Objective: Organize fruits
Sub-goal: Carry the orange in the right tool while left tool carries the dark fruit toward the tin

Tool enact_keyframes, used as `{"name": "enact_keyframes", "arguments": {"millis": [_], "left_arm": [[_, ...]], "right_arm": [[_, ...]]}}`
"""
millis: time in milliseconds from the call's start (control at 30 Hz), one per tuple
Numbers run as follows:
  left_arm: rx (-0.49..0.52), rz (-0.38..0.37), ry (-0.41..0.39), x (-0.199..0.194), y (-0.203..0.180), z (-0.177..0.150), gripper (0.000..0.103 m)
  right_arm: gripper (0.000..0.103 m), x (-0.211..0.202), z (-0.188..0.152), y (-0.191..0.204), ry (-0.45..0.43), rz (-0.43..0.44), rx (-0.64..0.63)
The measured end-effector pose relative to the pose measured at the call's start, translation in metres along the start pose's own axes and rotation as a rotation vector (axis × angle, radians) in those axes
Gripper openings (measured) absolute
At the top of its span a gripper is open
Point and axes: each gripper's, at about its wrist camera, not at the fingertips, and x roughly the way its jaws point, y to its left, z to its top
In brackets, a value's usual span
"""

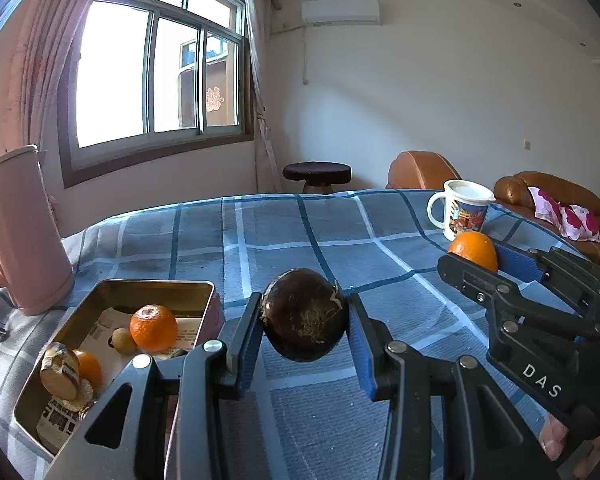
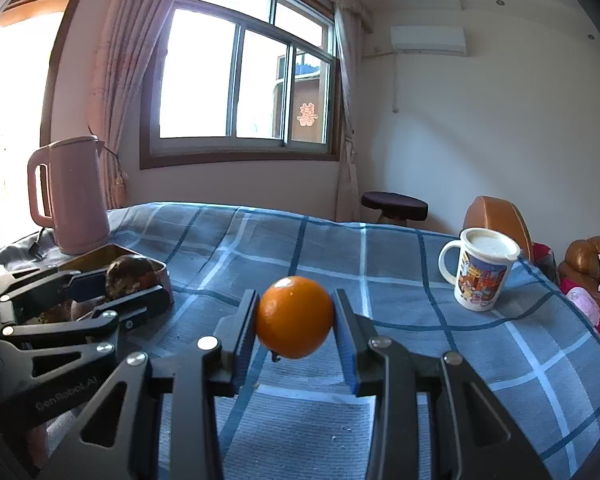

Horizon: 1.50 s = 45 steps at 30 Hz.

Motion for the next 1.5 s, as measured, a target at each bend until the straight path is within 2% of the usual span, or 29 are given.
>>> {"name": "enact_keyframes", "arguments": {"millis": [833, 1500], "left_arm": [[-0.037, 0.036, -0.007, -0.015, 0.03, -0.005, 0.042], [-0.052, 0.1, -0.015, -0.032, 0.06, -0.008, 0.042]], "right_arm": [[0.039, 0.003, 0.003, 0.032, -0.001, 0.059, -0.047], [0.039, 0.008, 0.011, 0.069, -0.014, 0.134, -0.091]]}}
